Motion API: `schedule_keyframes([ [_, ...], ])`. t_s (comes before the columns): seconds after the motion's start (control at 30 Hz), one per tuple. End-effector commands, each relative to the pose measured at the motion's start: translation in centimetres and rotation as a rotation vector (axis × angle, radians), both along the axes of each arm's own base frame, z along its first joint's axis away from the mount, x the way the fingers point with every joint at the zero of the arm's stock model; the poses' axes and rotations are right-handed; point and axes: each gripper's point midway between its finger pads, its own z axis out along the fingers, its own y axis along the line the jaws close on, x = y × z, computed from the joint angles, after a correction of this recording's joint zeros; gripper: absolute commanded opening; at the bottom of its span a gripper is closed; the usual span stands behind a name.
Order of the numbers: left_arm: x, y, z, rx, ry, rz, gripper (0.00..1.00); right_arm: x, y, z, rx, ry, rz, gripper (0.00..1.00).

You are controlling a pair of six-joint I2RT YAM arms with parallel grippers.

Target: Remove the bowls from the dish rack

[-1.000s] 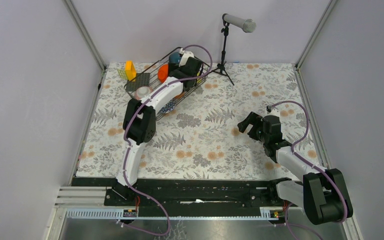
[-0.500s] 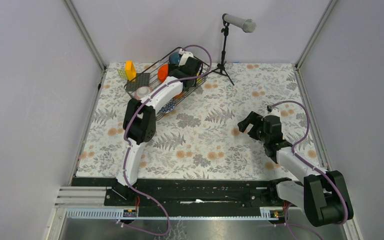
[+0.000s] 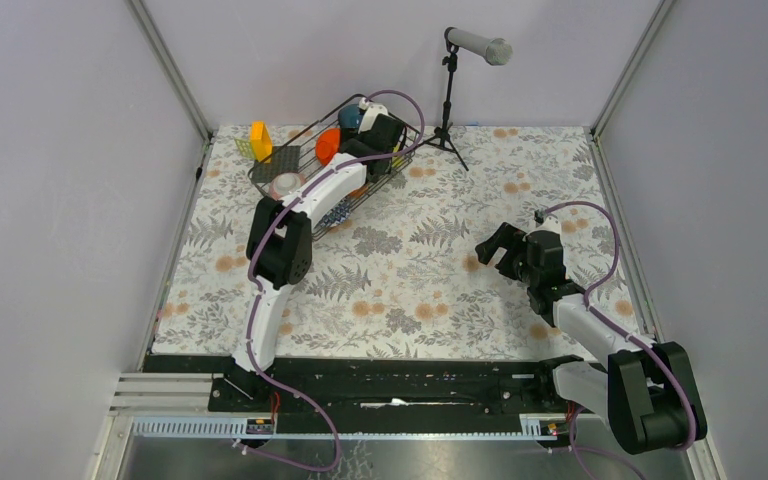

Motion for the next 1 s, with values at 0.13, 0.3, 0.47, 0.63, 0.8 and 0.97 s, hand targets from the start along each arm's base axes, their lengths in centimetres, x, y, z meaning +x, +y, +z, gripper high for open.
schedule_keyframes([
  [0.13,1.1,0.0,2.0,-0.003,-0.053,0.01,0.71,0.4,0.3,1.3,0.014,-0.051,0.01,0.96],
  [0.3,1.2,0.1,3.5,0.001,-0.078,0.007,0.64,0.4,0.3,1.2,0.015,-0.046,0.01,0.96],
  [0.47,1.2,0.2,5.0,0.006,-0.101,0.003,0.62,0.4,0.3,1.3,0.015,-0.049,0.009,0.96],
  [0.63,1.1,0.0,6.8,-0.003,-0.128,-0.008,0.63,0.3,0.3,1.3,0.015,-0.048,0.009,0.96],
  [0.8,1.1,-0.3,8.6,-0.027,-0.169,-0.031,0.63,0.4,0.3,1.3,0.014,-0.048,0.01,0.96],
  [0.97,0.7,-0.1,10.3,-0.049,-0.218,-0.051,0.64,0.3,0.3,1.3,0.014,-0.048,0.01,0.96],
])
